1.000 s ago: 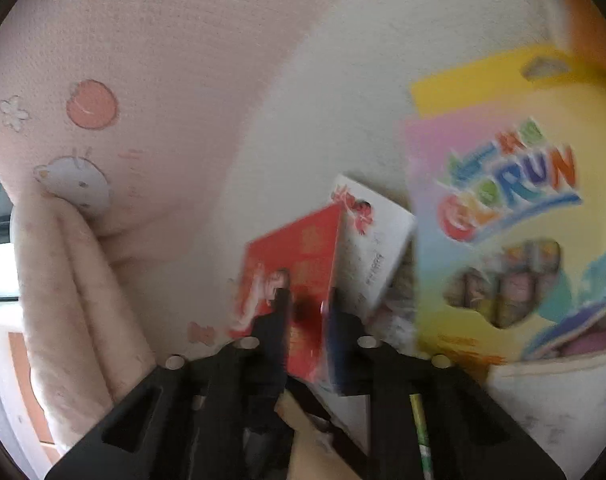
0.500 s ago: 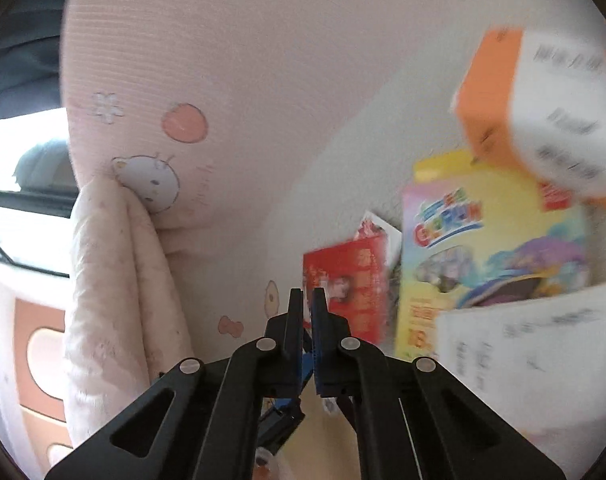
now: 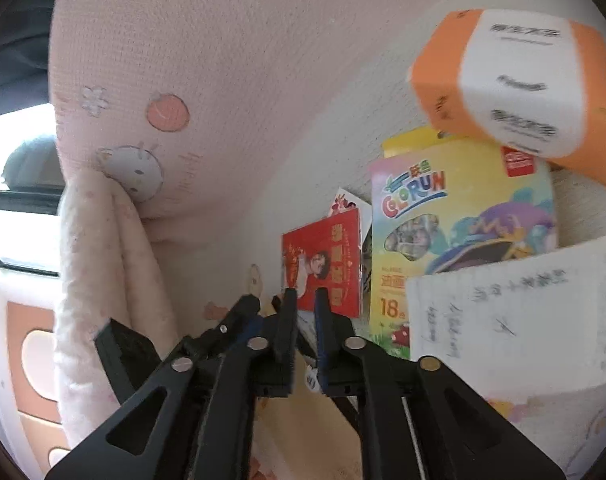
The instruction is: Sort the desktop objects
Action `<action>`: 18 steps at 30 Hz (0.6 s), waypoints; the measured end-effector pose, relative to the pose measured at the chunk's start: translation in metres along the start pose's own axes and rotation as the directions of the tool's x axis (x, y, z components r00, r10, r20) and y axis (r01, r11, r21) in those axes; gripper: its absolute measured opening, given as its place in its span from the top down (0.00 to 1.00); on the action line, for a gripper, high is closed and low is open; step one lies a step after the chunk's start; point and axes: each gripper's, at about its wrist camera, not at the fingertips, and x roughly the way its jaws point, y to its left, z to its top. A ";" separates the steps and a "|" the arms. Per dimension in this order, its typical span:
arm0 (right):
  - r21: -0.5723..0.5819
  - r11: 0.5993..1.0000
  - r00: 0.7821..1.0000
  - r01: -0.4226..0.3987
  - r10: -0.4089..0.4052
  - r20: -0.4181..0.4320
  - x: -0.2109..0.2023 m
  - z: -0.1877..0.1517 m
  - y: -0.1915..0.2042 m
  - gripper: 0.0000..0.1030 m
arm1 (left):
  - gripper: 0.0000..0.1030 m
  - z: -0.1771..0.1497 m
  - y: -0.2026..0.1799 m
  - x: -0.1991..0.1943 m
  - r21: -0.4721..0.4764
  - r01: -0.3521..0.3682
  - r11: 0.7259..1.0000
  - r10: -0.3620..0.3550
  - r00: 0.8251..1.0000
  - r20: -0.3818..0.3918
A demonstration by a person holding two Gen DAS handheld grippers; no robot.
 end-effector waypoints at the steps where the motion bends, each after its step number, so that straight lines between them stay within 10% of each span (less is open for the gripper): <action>1: -0.004 1.000 1.000 0.008 -0.008 -0.002 0.006 0.001 0.004 0.72 | 0.49 0.008 0.000 0.006 -0.001 -0.004 1.000 0.004 1.000 -0.012; 4: 0.015 1.000 1.000 0.018 -0.018 -0.011 0.023 0.008 0.006 0.44 | 0.49 0.025 0.005 0.023 0.000 -0.035 0.999 0.035 0.998 -0.047; 12: 0.065 0.996 0.996 0.054 -0.050 -0.069 0.061 0.026 0.000 0.44 | 0.49 0.045 0.029 0.056 0.038 -0.012 0.999 0.017 0.989 -0.149; 18: -0.033 0.973 0.970 0.227 -0.228 -0.079 0.077 0.028 0.018 0.46 | 0.48 0.052 0.024 0.059 0.092 -0.010 0.996 0.023 0.989 -0.146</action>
